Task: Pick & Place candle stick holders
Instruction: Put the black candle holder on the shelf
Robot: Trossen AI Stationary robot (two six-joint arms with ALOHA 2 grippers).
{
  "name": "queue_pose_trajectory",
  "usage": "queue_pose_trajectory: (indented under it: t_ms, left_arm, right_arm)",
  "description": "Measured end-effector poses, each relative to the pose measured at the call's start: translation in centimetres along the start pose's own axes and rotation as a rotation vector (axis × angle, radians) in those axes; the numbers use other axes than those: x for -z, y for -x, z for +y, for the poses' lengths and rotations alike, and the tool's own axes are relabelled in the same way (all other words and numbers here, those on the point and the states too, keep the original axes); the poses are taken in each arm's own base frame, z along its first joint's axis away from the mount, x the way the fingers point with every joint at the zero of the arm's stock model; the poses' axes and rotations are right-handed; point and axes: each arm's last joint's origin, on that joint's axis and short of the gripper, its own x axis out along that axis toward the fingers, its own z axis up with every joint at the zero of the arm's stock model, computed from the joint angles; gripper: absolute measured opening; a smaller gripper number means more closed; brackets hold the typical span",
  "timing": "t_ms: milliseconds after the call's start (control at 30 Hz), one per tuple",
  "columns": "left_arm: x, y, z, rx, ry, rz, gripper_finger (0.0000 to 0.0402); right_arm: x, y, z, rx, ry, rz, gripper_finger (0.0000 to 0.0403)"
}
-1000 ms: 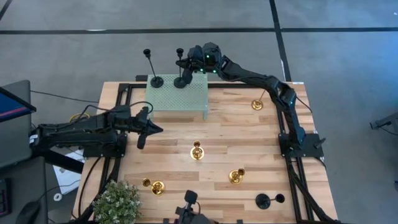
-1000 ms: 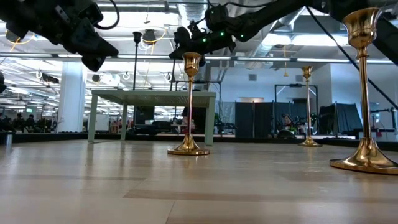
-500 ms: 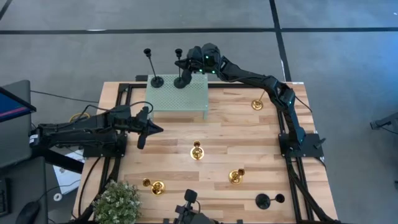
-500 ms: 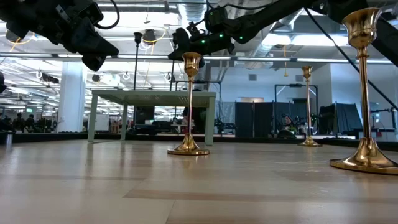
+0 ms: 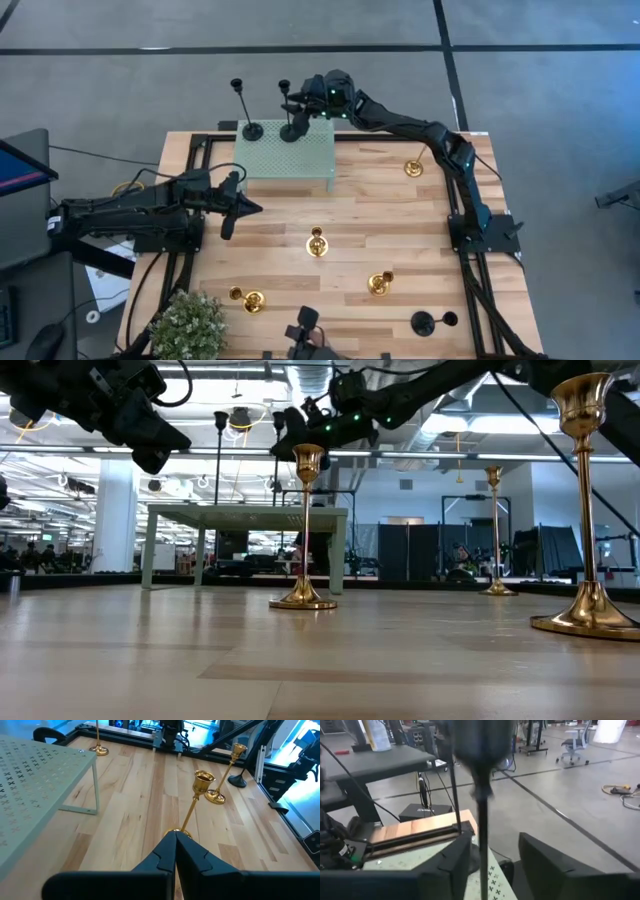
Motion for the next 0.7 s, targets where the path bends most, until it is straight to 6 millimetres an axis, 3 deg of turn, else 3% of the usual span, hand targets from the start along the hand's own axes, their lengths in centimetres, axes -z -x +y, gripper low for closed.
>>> queue_pose_trajectory:
  t_ms: [167, 333, 500, 700]
  left_arm:
    - [0.0, 0.0, 0.0, 0.0, 0.0, 0.0, 0.0008]
    - [0.0, 0.0, 0.0, 0.0, 0.0, 0.0, 0.0008]
    - [0.0, 0.0, 0.0, 0.0, 0.0, 0.0, 0.0008]
    - [0.0, 0.0, 0.0, 0.0, -0.001, -0.004, 0.0008]
  right_arm:
    - [-2.0, 2.1, 0.6, -0.005, 0.042, 0.044, 0.021]
    - [-4.3, 5.6, 1.6, -0.015, 0.026, 0.131, 0.0224]
    - [-6.2, 10.4, 4.3, -0.066, 0.041, 0.293, 0.0202]
    - [-7.5, 16.2, 8.3, -0.145, 0.066, 0.464, 0.0148]
